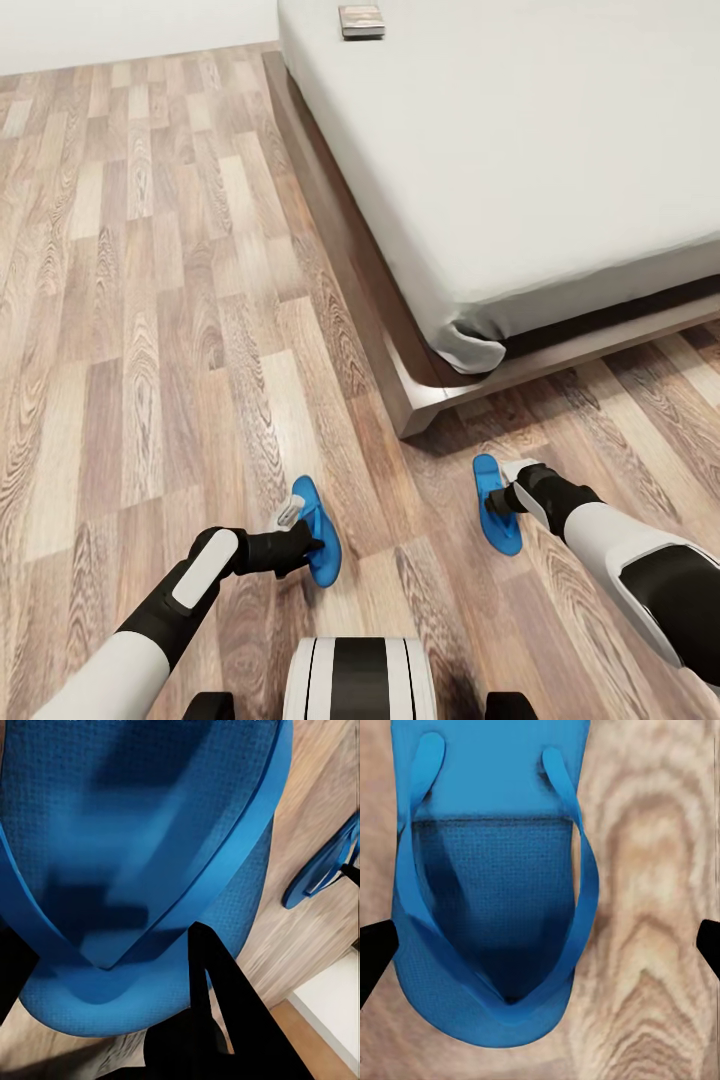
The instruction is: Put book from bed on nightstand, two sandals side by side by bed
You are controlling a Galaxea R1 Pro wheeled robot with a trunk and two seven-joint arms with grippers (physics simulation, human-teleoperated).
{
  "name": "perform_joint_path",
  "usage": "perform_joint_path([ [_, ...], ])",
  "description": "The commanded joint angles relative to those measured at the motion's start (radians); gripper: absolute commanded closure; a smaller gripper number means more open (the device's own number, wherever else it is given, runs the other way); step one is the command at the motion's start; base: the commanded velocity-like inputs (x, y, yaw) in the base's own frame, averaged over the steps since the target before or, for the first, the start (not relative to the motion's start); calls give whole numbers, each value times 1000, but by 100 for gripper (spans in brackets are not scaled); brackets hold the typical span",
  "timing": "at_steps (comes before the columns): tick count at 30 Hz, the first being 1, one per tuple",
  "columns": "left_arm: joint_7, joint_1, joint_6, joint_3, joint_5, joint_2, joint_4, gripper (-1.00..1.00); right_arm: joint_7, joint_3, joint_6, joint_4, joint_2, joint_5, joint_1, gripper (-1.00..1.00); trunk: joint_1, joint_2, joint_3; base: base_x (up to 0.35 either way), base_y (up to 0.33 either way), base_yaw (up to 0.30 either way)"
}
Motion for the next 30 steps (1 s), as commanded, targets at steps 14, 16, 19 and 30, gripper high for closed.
perform_joint_path([
  [14,5,0,4,-6,-6,1,-2,100,2,5,5,-1,-16,-7,0,-100,-6,3,54,0,0,0],
  [16,6,-1,5,-6,-7,1,-1,100,1,4,5,-1,-33,-7,0,-100,-7,4,61,0,0,0],
  [19,6,0,5,-5,-9,0,2,100,1,-5,5,0,-72,-9,1,-100,-9,4,73,0,0,0],
  [30,7,0,3,-6,-12,-1,6,100,12,-13,-63,73,-198,-60,7,-100,-14,7,116,0,0,0],
])
